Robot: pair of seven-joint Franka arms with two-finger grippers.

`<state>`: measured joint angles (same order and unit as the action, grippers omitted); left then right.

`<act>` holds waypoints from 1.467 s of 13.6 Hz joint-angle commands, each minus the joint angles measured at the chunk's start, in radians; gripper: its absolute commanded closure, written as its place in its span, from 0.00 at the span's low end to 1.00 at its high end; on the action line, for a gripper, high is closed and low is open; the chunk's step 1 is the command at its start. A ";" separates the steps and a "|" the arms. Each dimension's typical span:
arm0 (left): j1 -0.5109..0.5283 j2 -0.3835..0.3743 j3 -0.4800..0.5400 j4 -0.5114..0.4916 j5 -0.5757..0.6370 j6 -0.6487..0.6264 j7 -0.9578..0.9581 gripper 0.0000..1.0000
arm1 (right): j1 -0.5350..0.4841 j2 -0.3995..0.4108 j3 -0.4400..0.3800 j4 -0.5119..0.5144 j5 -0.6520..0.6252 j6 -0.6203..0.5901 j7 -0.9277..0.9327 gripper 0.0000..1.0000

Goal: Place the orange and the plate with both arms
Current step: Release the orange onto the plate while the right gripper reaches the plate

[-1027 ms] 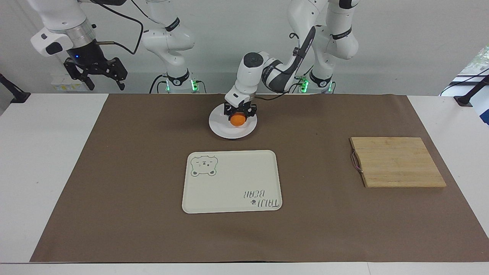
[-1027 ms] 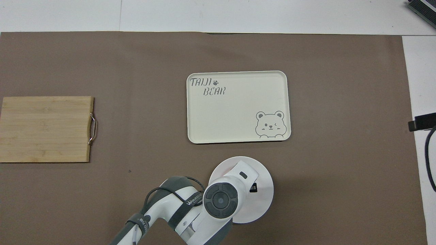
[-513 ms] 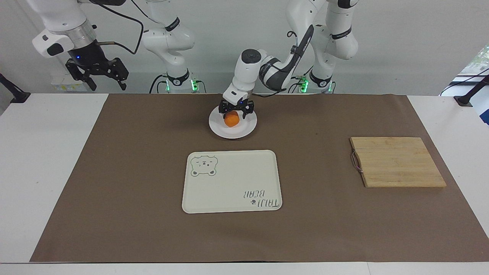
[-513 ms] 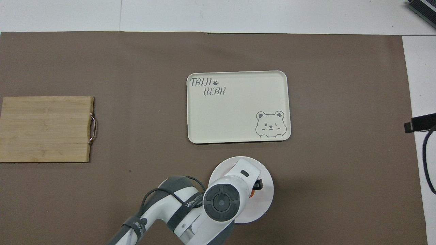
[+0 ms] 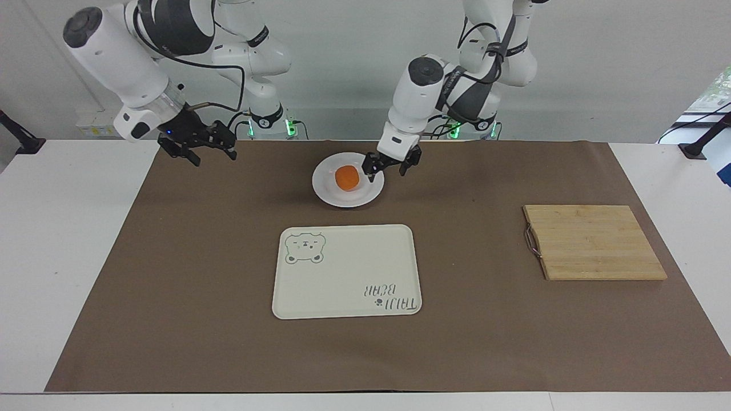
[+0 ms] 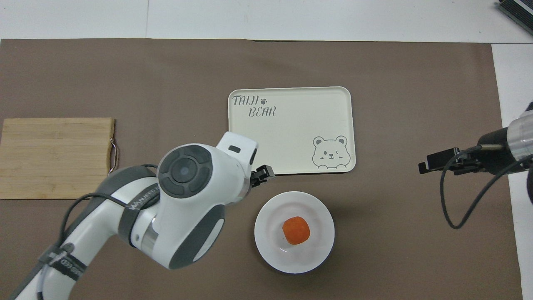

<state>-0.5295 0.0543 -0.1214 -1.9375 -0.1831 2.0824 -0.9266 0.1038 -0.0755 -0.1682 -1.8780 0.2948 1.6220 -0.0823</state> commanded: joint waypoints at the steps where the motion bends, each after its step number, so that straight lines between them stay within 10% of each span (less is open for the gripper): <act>1: 0.100 -0.045 -0.009 0.031 -0.013 -0.064 0.002 0.00 | -0.009 -0.061 -0.001 -0.171 0.139 0.073 -0.007 0.00; 8: 0.172 -0.083 0.003 0.098 -0.007 -0.134 0.017 0.00 | -0.010 -0.110 -0.001 -0.489 0.488 0.245 -0.272 0.00; 20: 0.425 -0.067 0.013 0.222 0.079 -0.263 0.922 0.00 | 0.034 -0.070 -0.001 -0.809 0.871 0.371 -0.786 0.00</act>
<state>-0.1254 -0.0255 -0.0995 -1.7581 -0.1518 1.8638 -0.1063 0.1289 -0.1352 -0.1693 -2.6543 1.1215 1.9755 -0.8128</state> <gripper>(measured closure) 0.000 0.000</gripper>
